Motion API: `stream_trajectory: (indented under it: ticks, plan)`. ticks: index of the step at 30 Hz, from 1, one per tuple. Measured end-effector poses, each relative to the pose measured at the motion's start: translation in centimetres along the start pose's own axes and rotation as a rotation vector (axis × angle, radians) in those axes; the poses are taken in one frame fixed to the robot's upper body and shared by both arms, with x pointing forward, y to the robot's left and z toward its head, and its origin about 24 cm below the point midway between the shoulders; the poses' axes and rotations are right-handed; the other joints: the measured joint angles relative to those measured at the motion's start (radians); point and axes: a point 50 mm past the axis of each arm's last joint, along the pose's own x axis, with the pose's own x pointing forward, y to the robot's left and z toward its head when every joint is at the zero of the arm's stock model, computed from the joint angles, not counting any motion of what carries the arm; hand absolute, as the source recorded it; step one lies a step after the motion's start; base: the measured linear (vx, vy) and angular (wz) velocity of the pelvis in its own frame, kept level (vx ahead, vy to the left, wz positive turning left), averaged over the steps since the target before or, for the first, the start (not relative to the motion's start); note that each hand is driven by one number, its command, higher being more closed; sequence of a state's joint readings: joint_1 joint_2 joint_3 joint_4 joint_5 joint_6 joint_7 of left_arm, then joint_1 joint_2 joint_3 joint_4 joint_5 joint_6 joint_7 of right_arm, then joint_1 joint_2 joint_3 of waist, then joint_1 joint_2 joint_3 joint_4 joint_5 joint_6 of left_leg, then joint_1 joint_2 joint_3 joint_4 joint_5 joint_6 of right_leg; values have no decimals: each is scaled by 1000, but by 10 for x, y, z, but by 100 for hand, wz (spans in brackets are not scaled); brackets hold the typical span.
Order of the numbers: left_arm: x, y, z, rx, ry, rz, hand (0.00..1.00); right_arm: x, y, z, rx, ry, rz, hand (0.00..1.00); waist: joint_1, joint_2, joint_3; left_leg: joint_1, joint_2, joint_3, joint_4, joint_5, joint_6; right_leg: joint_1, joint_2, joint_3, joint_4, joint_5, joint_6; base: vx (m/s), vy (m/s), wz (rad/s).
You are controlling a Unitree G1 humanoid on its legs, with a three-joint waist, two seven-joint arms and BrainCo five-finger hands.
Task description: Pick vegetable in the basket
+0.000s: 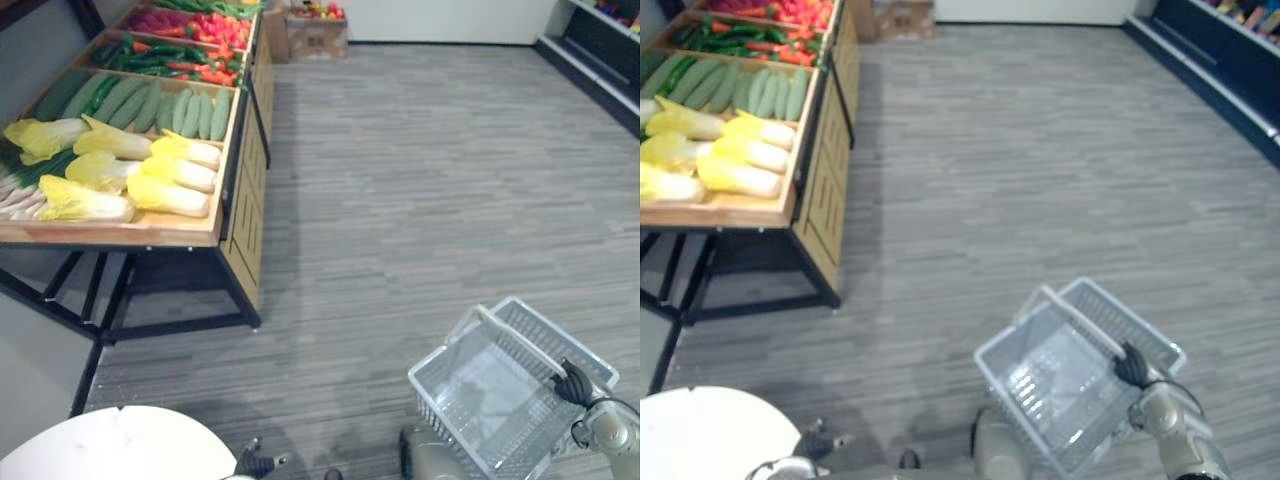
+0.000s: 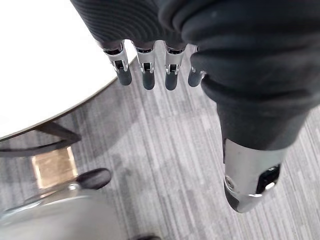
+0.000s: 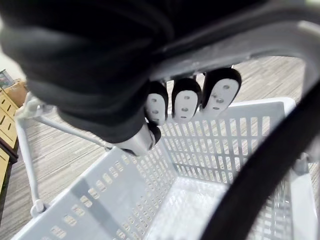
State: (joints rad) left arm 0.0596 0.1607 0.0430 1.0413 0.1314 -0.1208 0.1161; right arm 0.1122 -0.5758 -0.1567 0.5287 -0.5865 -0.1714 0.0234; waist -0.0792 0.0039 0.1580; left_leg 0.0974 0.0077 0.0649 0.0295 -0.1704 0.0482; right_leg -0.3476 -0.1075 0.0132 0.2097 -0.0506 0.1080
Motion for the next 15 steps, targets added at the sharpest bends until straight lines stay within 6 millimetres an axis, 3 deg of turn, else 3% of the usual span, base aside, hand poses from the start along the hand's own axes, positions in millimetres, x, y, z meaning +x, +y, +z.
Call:
stream_trajectory:
  ticks: [2, 4, 5, 6, 7, 8, 10, 11, 12, 13, 15]
  plan:
    - [3, 2, 13, -4, -41, 15, 0, -2, 3, -3, 28, 17, -8, 100, -5, -19, 13, 58, 6, -23, 8, -50, -41, -1, -36, 1, -144, 34, 0, 409, -181, 34]
    - [4, 4, 18, -4, -58, 31, 0, -3, 6, -4, 62, 43, -20, 100, -6, -44, 16, 103, 16, -49, 17, -106, -70, -14, -66, 2, -144, 33, 0, 575, -409, 44]
    - [5, 5, 19, -12, -58, 40, 0, -4, 5, -7, 77, 62, -33, 100, -5, -41, 15, 121, 45, -65, 40, -171, -87, -33, -60, -13, -71, 102, 7, 594, -483, 39]
    - [4, 1, 19, -18, -55, 31, 0, -5, 4, -10, 82, 72, -44, 100, -9, -20, 9, 120, 75, -76, 54, -192, -100, -48, -40, -30, -17, 116, 8, 562, -430, 52]
    - [1, -8, 11, -31, -33, 12, 0, -8, 3, -15, 96, 92, -58, 100, -12, 25, -17, 109, 128, -103, 91, -203, -115, -85, -1, -70, 75, 112, 4, 601, -420, 33]
    - [0, -12, 7, -48, -13, 5, 0, -6, 2, -12, 108, 91, -68, 100, 1, 52, -25, 77, 161, -110, 186, -171, -142, -96, 29, -82, 136, 61, -51, 606, -417, 16]
    - [-2, -13, -5, -65, 30, 9, 0, -2, 1, -6, 116, 74, -75, 100, 7, 50, -24, 17, 166, -122, 357, -100, -135, -80, 46, -90, 183, 18, -79, 498, -371, -13]
    - [-4, -13, -11, -68, 51, 9, 0, -1, 0, -5, 119, 71, -80, 100, 5, 50, -24, -35, 168, -135, 478, -26, -127, -51, 54, -99, 187, -9, -95, 544, -375, 6]
    - [-7, -13, -19, -71, 75, 11, 0, -1, -2, -4, 127, 62, -89, 100, 5, 49, -23, -117, 179, -136, 656, 134, -121, 7, 64, -113, 171, -41, -115, 517, -326, 14]
    - [-10, -12, -26, -80, 93, 17, 0, -3, -1, -4, 133, 59, -91, 100, 11, 36, -14, -177, 191, -136, 802, 209, -116, 59, 76, -114, 151, -59, -134, 574, -350, -3]
    - [-13, -9, -36, -79, 119, 24, 0, -9, 2, -7, 142, 62, -89, 100, 60, 32, -9, -297, 159, -144, 1134, 171, -96, 180, 111, -91, 102, -79, -165, 413, -228, -40]
